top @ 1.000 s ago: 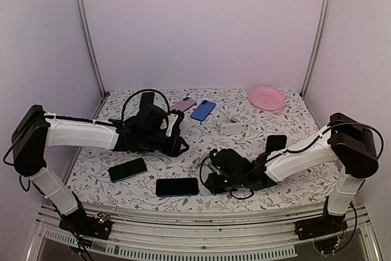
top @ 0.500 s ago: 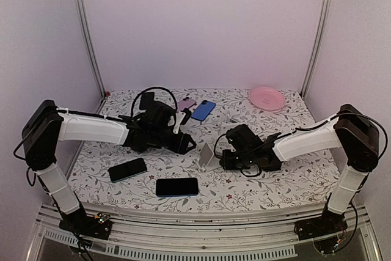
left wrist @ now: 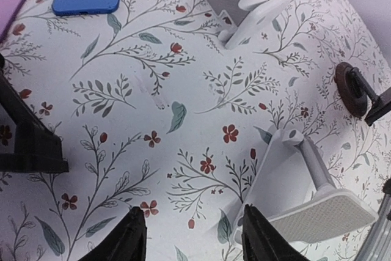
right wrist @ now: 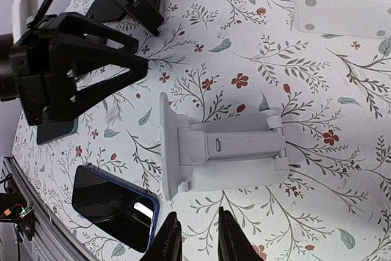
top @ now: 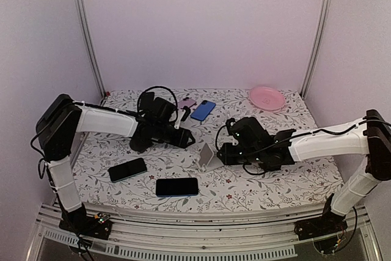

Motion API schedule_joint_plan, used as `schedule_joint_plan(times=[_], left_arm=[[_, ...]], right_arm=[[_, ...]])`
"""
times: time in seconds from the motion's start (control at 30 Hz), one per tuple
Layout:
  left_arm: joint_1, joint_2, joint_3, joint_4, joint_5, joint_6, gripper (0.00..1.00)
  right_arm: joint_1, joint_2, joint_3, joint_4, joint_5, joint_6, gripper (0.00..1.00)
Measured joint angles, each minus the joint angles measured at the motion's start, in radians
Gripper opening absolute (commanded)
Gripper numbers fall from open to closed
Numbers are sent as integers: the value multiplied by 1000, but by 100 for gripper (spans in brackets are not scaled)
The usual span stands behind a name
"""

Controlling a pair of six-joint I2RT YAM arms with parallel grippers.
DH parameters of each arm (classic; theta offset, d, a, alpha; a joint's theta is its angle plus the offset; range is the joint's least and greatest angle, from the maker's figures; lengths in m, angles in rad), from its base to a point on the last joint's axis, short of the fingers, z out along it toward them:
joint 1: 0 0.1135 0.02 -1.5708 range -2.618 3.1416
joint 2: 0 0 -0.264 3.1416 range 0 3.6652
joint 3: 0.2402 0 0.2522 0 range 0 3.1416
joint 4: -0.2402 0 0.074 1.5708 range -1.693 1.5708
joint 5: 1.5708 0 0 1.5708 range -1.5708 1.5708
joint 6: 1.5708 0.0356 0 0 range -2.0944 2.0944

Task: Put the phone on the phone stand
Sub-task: Move the phone stand to the center of the board.

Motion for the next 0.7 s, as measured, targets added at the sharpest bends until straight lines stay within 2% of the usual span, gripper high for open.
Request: schedule_joint_plan(times=[0.13, 0.4, 0.5, 0.7], left_arm=[[8, 58, 51, -14, 11, 11, 53], [14, 182, 150, -40, 17, 17, 43], [11, 206, 151, -53, 17, 16, 39], [-18, 176, 79, -27, -11, -2, 36]], right_arm=[[23, -52, 0, -23, 32, 1, 23], [66, -192, -1, -43, 85, 1, 23], [76, -238, -3, -48, 103, 1, 23], [85, -304, -14, -70, 129, 1, 24]])
